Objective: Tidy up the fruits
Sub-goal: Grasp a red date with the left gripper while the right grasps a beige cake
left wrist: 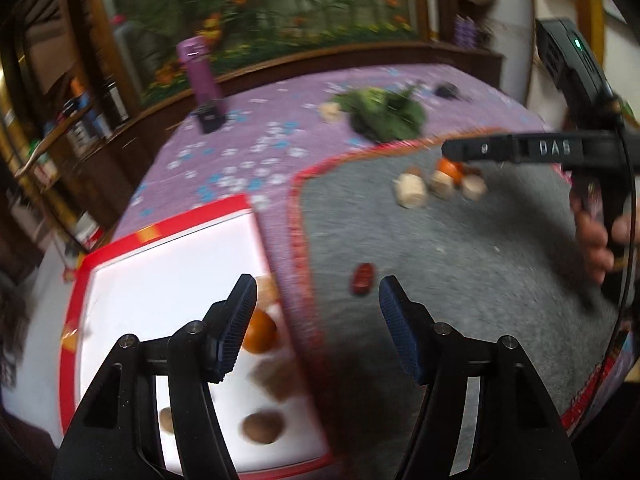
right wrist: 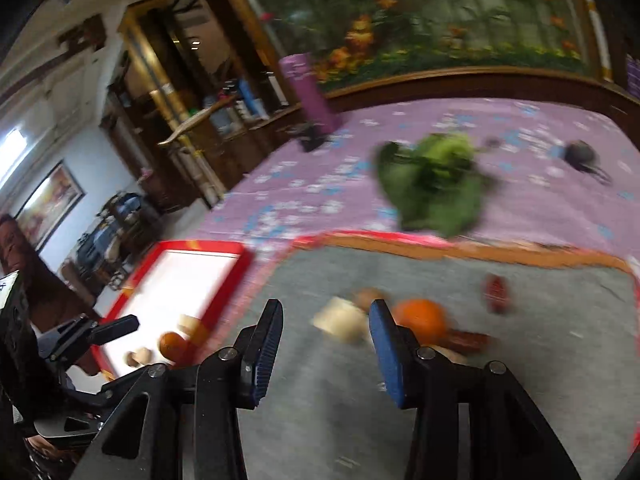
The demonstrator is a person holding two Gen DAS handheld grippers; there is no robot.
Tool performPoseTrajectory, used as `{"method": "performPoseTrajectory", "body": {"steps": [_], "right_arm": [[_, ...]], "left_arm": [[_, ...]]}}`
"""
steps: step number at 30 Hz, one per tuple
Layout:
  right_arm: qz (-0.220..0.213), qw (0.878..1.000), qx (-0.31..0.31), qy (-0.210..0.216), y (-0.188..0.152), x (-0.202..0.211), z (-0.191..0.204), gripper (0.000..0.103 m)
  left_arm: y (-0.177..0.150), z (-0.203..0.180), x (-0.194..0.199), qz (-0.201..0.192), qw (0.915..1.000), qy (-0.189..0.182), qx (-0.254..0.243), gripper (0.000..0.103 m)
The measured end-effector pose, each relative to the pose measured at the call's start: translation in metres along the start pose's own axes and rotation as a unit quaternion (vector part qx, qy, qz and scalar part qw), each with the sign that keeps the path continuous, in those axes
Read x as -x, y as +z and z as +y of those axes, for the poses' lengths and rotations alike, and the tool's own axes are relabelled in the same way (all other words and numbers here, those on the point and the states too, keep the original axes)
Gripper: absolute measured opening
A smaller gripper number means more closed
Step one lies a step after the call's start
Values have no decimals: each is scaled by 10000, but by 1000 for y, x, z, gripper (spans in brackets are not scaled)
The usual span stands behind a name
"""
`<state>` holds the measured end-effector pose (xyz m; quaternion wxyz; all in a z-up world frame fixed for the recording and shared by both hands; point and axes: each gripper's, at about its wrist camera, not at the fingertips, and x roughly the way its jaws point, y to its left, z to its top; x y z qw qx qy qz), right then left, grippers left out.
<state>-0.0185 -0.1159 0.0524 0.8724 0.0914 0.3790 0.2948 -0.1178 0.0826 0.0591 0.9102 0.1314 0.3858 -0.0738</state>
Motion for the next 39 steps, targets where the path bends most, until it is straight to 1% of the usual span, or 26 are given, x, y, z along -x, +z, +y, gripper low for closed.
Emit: {"method": "performPoseTrajectory", "body": {"steps": [2, 5, 7, 10, 13, 15, 17, 19, 20, 23, 24, 26, 28, 30, 31, 34, 37, 39], "right_arm": [[49, 9999, -21, -130, -7, 9, -15, 44], [289, 9992, 73, -276, -17, 11, -27, 44], [371, 9988, 64, -300, -22, 8, -34, 44], [510, 9982, 83, -303, -24, 3, -36, 44], [681, 9964, 216, -448, -27, -7, -34, 44], [778, 9951, 201, -572, -28, -14, -36, 44], [762, 9947, 174, -664, -27, -18, -38, 44], [739, 9941, 217, -757, -25, -21, -38, 44], [728, 9937, 245, -817, -24, -23, -36, 44], [714, 9910, 488, -1020, -25, -27, -29, 44], [716, 9893, 616, -1115, -26, -29, -26, 43], [686, 9842, 887, -1373, -30, -31, -18, 40], [681, 9818, 997, -1469, -32, -32, -15, 36], [658, 9834, 894, -1438, -31, -30, -20, 31], [648, 9846, 824, -1402, -30, -28, -22, 29], [633, 9886, 602, -1227, -28, -24, -29, 29], [618, 9908, 537, -1078, -28, -23, -28, 29], [633, 9934, 478, -832, -28, -22, -26, 29]], "left_arm": [[3, -14, -11, 127, 9996, -92, -230, 64], [2, -25, -22, 327, 9985, -160, -414, 64], [3, -27, -31, 459, 9978, -203, -423, 64], [6, -22, -40, 510, 9973, -427, -322, 64], [8, -17, -49, 596, 9967, -476, -261, 63], [8, -15, -53, 650, 9963, -519, -227, 58], [8, -13, -57, 675, 9958, -583, -215, 55], [9, -12, -60, 688, 9950, -697, -182, 48], [9, -12, -60, 698, 9946, -744, -187, 43], [8, -13, -65, 727, 9931, -903, -203, 37], [7, -13, -67, 756, 9926, -936, -175, 33], [7, -10, -69, 736, 9918, -1041, -88, 31], [8, -7, -70, 743, 9909, -1120, 22, 25], [8, -5, -71, 760, 9909, -1110, 111, 18], [9, -5, -71, 763, 9909, -1106, 122, 18], [8, -7, -69, 748, 9907, -1134, 124, 18], [6, -9, -67, 708, 9911, -1112, 174, 18], [4, -7, -65, 685, 9909, -1131, 256, 18]]}}
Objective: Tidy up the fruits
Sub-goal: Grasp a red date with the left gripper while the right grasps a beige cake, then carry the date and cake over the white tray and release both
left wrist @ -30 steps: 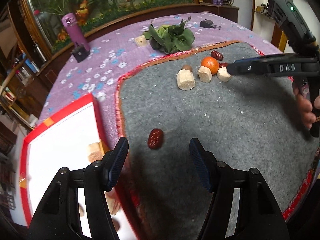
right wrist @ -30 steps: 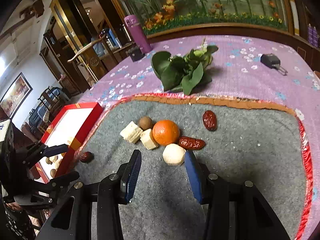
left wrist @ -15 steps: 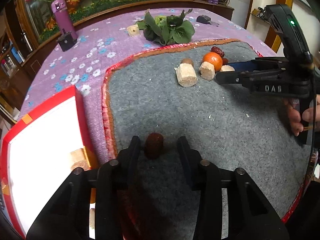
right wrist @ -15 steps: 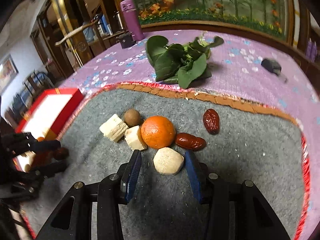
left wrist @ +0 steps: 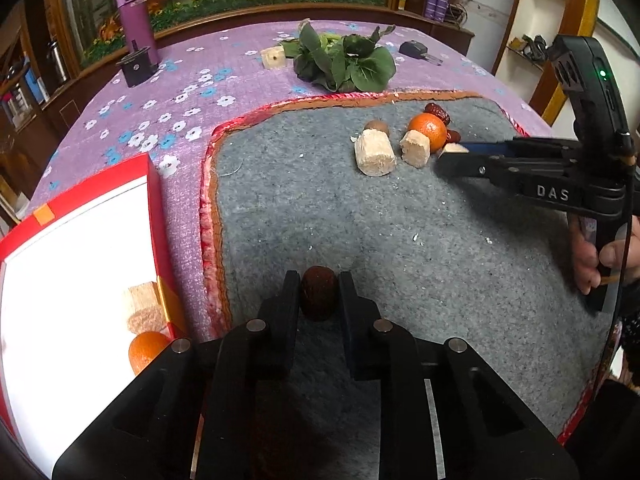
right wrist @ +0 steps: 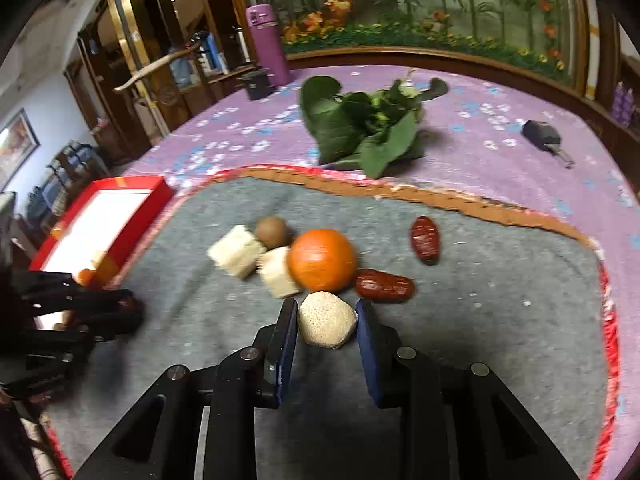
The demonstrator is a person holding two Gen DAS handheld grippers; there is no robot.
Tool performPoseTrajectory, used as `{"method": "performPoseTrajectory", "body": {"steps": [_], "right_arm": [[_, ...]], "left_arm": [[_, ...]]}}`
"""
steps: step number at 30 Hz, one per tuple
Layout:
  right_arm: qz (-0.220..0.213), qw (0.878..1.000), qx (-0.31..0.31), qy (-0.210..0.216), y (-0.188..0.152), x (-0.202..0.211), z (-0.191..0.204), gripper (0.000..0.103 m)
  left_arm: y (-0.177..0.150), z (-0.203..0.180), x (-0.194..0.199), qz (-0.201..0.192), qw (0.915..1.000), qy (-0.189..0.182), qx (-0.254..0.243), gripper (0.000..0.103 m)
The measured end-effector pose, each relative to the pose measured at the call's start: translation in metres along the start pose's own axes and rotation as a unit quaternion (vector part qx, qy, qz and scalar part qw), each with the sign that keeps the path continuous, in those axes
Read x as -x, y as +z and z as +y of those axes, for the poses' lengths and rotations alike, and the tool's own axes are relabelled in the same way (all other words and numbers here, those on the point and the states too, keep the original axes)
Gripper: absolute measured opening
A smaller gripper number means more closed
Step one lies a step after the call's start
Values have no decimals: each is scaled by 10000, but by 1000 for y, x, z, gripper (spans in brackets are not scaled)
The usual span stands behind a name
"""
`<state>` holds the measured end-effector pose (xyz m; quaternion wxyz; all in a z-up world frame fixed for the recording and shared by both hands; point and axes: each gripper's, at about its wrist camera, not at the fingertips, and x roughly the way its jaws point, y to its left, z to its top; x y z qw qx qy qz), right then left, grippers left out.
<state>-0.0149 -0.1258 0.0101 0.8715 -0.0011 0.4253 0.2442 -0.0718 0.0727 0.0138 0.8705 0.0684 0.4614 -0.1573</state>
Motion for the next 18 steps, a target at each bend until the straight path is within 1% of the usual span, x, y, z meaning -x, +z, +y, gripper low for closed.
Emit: {"method": "performPoseTrajectory", "body": {"steps": [5, 8, 14, 18], "right_arm": [[-90, 9996, 48, 261, -1, 4, 13, 29], [-60, 9989, 45, 472, -1, 3, 24, 29], [-62, 9969, 113, 781, 5, -1, 52, 29], [-93, 9952, 156, 965, 15, -6, 75, 29]], "left_arm": [[-5, 1, 12, -186, 9997, 44, 171, 18], [-7, 3, 21, -314, 9992, 117, 239, 18], [-11, 13, 43, -581, 9967, 439, 367, 18], [-16, 28, 56, -728, 9934, 702, 544, 18]]}}
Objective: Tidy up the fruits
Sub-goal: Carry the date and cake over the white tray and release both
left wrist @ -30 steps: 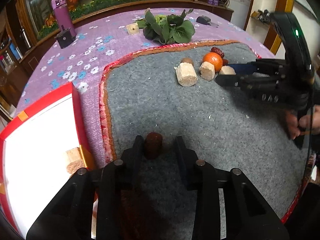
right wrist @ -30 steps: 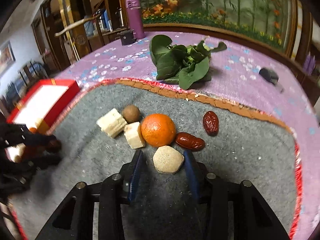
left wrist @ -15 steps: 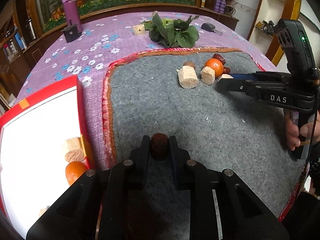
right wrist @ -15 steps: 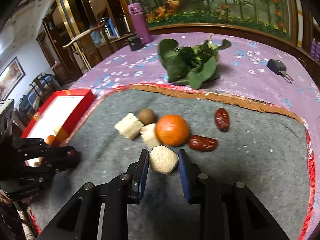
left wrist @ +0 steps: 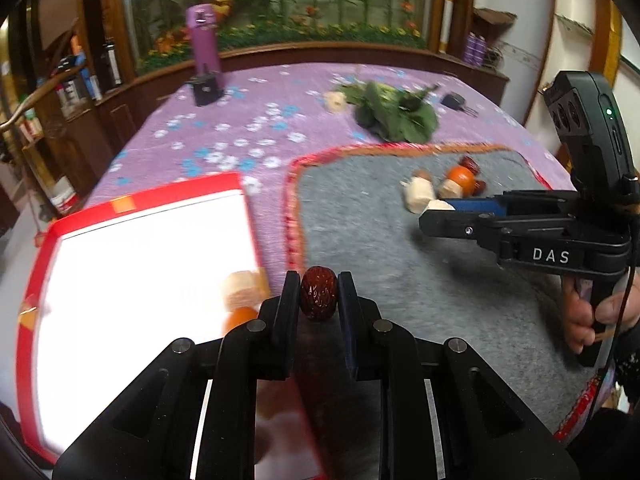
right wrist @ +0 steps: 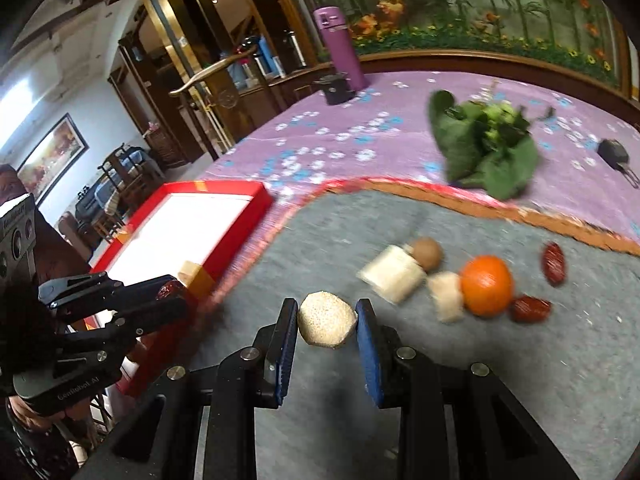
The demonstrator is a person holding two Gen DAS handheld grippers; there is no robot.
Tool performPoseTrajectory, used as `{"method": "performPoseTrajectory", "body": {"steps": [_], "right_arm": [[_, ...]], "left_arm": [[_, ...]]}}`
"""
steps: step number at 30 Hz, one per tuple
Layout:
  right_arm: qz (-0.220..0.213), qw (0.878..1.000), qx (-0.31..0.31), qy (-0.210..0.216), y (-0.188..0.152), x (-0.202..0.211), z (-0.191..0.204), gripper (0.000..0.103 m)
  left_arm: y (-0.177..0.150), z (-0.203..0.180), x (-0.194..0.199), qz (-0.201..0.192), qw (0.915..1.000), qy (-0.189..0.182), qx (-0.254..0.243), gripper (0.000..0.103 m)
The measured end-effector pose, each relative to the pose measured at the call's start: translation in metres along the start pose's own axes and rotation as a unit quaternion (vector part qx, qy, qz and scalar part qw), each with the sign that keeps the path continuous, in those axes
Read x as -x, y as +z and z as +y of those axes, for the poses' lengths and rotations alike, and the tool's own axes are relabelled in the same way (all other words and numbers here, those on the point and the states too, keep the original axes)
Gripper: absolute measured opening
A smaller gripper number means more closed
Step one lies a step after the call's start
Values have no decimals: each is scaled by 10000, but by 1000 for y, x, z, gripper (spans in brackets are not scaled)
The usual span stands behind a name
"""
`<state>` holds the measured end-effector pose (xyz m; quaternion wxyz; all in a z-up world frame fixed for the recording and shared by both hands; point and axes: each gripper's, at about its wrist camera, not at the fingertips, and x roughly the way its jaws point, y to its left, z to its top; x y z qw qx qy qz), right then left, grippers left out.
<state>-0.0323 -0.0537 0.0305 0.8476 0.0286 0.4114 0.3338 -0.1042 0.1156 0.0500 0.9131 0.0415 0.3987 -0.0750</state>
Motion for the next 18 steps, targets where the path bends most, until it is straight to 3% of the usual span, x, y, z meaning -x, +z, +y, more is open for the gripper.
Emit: {"method": "performPoseTrajectory", "body": {"steps": [9, 18], "right_arm": [[-47, 9988, 279, 399, 24, -28, 60, 28], [204, 9955, 660, 650, 28, -68, 118, 28]], "left_arm": [[-13, 47, 17, -206, 9972, 615, 379, 18], [-41, 105, 17, -77, 9899, 1023, 978, 18]]}}
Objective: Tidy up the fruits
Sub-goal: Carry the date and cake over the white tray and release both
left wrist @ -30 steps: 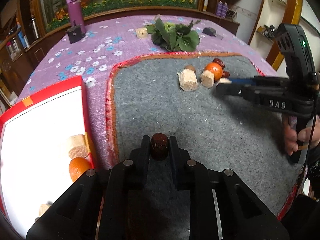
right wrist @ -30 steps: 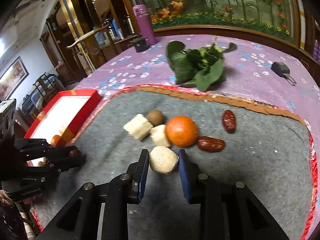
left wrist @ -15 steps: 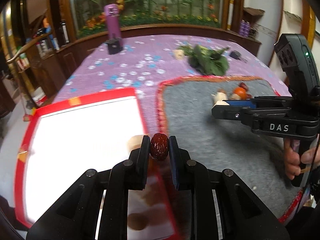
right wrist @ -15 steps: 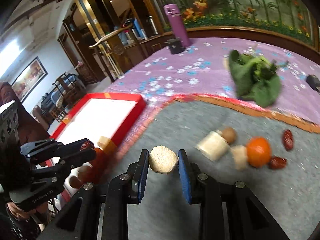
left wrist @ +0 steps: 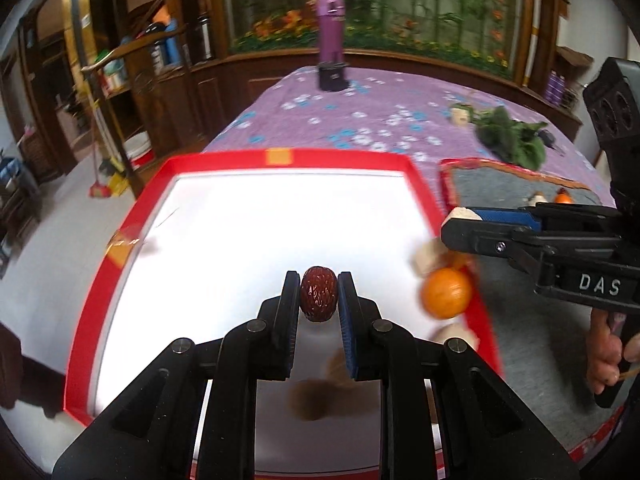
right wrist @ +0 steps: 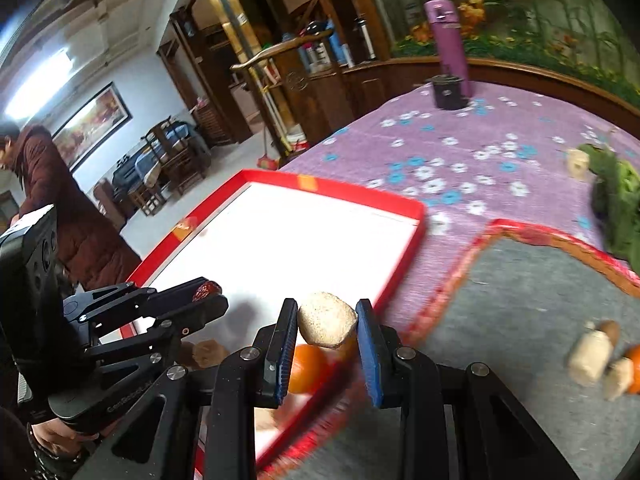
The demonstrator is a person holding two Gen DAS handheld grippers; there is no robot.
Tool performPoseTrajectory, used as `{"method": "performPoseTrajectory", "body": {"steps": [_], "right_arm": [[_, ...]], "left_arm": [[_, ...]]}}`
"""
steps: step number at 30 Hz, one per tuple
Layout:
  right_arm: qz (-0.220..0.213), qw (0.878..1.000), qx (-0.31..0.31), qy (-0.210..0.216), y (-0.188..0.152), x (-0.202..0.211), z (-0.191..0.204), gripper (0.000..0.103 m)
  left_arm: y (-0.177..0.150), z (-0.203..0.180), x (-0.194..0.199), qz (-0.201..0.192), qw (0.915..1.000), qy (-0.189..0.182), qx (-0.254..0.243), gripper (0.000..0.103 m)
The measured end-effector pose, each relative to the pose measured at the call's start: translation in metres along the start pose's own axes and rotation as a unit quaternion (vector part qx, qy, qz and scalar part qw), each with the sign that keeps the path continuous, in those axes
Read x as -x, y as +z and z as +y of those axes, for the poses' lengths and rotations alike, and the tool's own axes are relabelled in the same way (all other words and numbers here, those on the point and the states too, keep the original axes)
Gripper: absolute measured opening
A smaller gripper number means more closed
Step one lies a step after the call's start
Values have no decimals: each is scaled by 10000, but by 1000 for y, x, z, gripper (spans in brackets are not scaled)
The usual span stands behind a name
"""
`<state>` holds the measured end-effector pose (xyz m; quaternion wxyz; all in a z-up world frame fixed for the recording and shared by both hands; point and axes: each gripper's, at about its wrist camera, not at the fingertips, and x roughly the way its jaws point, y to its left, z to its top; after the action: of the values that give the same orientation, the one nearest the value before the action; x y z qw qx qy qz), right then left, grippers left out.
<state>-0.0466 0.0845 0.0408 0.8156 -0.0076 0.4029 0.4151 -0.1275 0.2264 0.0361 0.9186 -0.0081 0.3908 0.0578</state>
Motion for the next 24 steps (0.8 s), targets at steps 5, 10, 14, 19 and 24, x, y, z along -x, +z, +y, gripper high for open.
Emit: {"method": "performPoseTrajectory", "body": {"steps": [5, 10, 14, 19, 24], "right_arm": [[78, 9996, 260, -38, 4, -18, 22, 28], [124, 9993, 342, -19, 7, -30, 33, 28], [230, 9991, 205, 281, 8, -34, 33, 37], [7, 9987, -10, 500, 12, -18, 24, 40], [-258, 9988, -216, 356, 18, 6, 3, 40]], "left_arm": [[-7, 17, -5, 72, 9998, 132, 153, 18], [-11, 23, -8, 118, 9994, 232, 219, 18], [-10, 29, -10, 199, 9983, 441, 335, 19], [-7, 29, -8, 185, 9967, 635, 478, 47], [4, 8, 9, -74, 9980, 576, 269, 58]]}}
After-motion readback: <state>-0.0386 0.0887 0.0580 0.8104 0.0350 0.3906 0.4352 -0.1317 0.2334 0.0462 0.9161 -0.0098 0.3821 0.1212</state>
